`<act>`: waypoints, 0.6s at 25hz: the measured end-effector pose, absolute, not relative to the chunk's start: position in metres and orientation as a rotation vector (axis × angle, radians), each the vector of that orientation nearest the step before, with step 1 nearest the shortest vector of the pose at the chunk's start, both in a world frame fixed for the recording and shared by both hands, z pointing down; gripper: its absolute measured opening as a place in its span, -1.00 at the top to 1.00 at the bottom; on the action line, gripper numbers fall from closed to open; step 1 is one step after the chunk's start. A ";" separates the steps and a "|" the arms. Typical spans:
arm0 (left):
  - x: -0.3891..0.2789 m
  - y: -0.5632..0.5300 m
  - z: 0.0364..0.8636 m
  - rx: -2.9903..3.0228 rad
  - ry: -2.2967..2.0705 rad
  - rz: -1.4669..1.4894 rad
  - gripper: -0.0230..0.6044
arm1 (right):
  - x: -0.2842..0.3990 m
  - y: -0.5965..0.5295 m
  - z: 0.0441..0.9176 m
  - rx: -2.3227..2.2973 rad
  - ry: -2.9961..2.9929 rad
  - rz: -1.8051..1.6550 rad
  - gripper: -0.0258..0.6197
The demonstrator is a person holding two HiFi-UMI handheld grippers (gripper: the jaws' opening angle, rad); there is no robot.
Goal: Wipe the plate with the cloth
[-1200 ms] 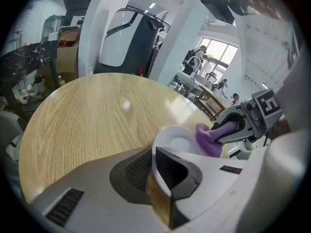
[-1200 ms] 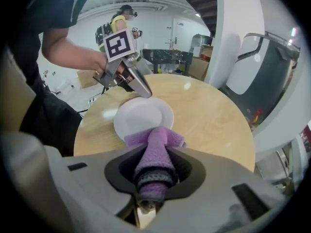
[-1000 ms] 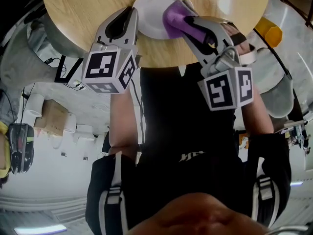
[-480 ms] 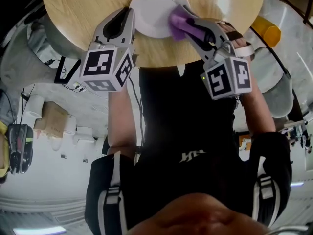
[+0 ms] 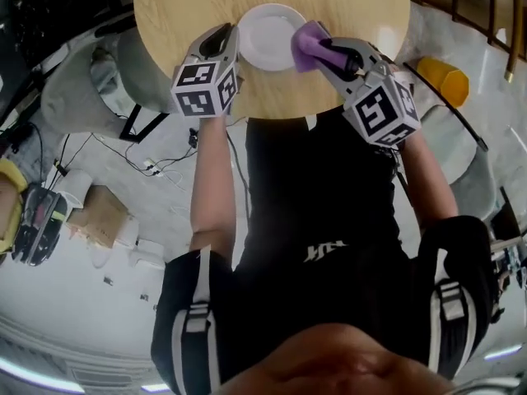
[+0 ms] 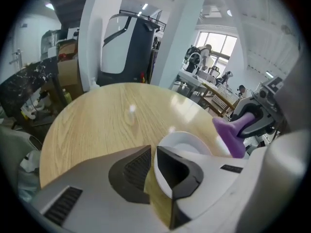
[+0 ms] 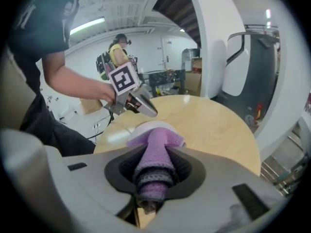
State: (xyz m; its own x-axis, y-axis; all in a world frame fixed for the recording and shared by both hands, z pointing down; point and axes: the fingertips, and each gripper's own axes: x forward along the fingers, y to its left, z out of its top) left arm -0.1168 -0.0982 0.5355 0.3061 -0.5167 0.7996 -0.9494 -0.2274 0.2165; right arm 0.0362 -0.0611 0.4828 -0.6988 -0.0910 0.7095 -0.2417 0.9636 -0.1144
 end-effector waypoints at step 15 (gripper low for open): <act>-0.107 -0.057 0.251 2.398 -1.124 -0.302 0.89 | 0.075 -0.097 0.213 0.311 -3.126 0.264 0.63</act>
